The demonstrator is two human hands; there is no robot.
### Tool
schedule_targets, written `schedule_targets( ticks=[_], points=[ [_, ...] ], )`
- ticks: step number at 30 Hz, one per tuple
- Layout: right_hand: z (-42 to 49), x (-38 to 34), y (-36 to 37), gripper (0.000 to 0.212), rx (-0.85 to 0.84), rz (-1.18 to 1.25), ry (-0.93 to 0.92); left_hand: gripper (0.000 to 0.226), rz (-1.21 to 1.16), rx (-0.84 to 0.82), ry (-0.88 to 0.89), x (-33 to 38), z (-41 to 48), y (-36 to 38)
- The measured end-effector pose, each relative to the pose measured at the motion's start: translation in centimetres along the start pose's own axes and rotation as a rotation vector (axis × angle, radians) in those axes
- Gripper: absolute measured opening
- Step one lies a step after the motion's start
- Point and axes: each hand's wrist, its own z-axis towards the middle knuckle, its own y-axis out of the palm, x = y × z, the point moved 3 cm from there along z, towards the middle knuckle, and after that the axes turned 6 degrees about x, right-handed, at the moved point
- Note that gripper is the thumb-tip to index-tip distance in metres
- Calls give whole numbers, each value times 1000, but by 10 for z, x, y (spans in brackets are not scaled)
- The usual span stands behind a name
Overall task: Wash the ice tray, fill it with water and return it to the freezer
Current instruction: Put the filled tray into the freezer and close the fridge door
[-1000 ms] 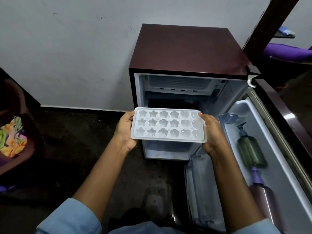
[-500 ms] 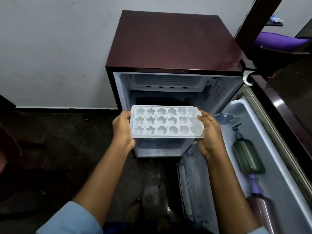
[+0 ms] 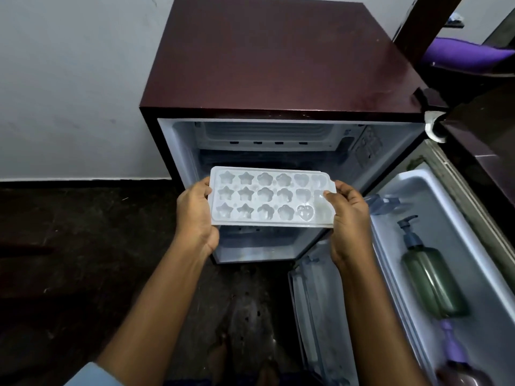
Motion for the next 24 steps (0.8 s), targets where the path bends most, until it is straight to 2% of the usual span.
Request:
schedule_targets(
  ticks=[6,10,14,16,19,21,24],
  points=[
    [19,8,10,27,59,0,-88,35,72,-115,113,8,14,11],
    [34,9,18,37,38,30,-112,27,68,-158,183,12,24,15],
    [57,10,26,17,17,100,-145,32,89,-195,250,4,41,22],
    [66,7,33,16,-3,157,-177,37,88,-218,290,0,49,24],
    [81,8,41,11,-32,205,-223,29,74,-220,363,-6,66,26],
    [89,9,49,11,-79,222,-226,44,70,-217,407,-7,76,29],
    [107,11,58,26,-126,207,-221,71,59,-203,412,-10,93,37]
  ],
)
